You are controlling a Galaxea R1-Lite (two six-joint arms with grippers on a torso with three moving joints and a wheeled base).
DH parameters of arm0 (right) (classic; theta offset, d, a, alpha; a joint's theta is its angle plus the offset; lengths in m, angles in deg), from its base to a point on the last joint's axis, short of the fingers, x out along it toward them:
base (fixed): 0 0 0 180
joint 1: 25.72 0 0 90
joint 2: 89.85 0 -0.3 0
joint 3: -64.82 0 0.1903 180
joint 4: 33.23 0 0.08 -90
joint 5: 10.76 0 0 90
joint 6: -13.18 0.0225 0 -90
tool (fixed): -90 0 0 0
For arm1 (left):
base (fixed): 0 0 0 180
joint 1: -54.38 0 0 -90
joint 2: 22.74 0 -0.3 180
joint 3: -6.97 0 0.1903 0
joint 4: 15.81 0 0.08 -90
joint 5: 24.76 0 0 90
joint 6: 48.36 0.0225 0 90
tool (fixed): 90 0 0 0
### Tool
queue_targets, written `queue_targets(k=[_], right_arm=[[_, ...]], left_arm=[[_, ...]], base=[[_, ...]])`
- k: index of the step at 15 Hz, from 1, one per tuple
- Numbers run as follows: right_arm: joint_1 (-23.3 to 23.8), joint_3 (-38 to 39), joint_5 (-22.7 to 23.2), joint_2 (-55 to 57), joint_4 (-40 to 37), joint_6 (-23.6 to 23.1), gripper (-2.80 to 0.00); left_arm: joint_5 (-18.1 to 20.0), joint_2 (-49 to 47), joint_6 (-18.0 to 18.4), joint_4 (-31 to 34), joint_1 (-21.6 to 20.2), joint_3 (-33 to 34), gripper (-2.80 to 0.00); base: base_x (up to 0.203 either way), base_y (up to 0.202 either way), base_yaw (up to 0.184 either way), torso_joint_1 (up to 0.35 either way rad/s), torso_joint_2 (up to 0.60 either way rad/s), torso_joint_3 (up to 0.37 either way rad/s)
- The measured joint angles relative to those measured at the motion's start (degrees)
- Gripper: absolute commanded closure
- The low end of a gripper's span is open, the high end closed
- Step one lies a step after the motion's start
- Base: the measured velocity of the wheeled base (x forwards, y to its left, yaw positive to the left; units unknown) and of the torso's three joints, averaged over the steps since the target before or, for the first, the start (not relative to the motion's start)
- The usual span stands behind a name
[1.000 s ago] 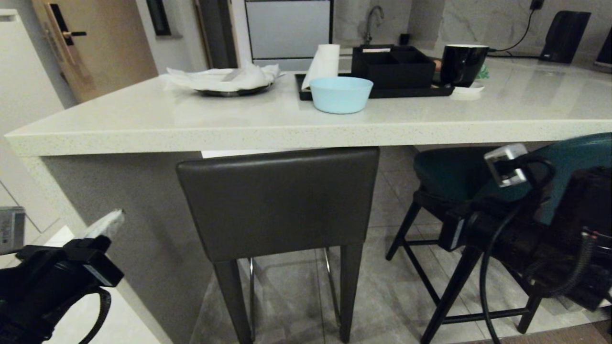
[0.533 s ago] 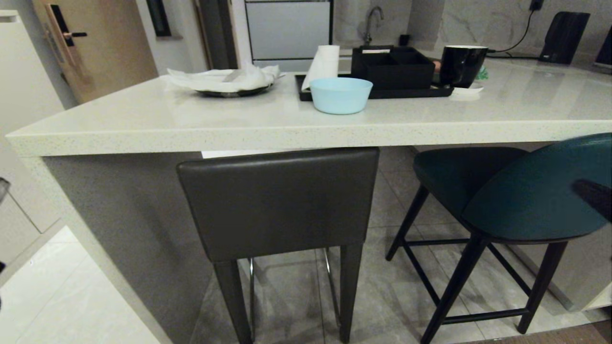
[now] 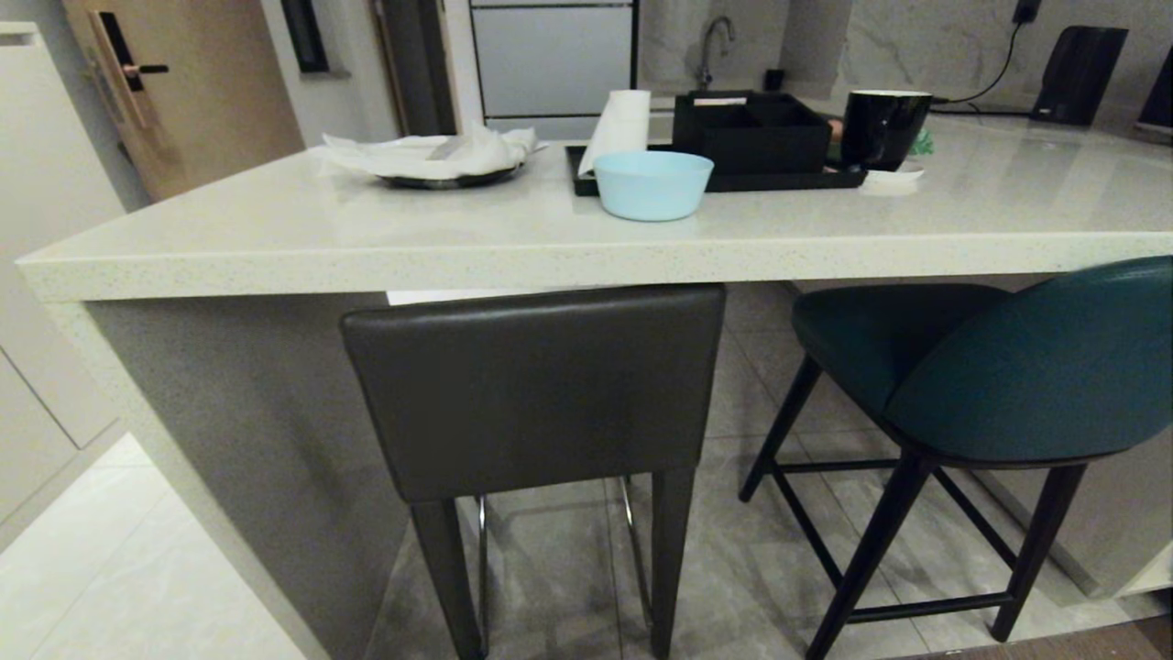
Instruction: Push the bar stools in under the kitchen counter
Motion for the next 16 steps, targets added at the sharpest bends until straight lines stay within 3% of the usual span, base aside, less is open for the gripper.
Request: queue_targets(k=[3, 6, 12, 16], right_arm=[[0.92, 2.75, 2.22, -4.61, -1.40, -0.61, 0.00], [-1.24, 2.98, 3.89, -6.19, -2.19, -1.32, 0.00], [-3.22, 7.71, 8.18, -15.92, -13.46, -6.15, 0.00], [-3.32, 20.53, 3.61, -21.12, -13.89, -5.70, 0.00]], left_arm=[[1.80, 4.87, 0.79, -0.92, -0.11, 10.58, 0.00], [7.17, 9.83, 1.93, -1.52, -0.52, 19.91, 0.00], [10.81, 18.52, 2.10, 12.23, -0.85, 22.44, 0.00], [10.53, 19.53, 2.01, 12.37, -0.83, 22.51, 0.00]], base=[[0.000, 0.000, 0.000, 0.000, 0.00, 0.000], [0.000, 0.000, 0.000, 0.000, 0.00, 0.000], [0.000, 0.000, 0.000, 0.000, 0.00, 0.000], [0.000, 0.000, 0.000, 0.000, 0.00, 0.000]])
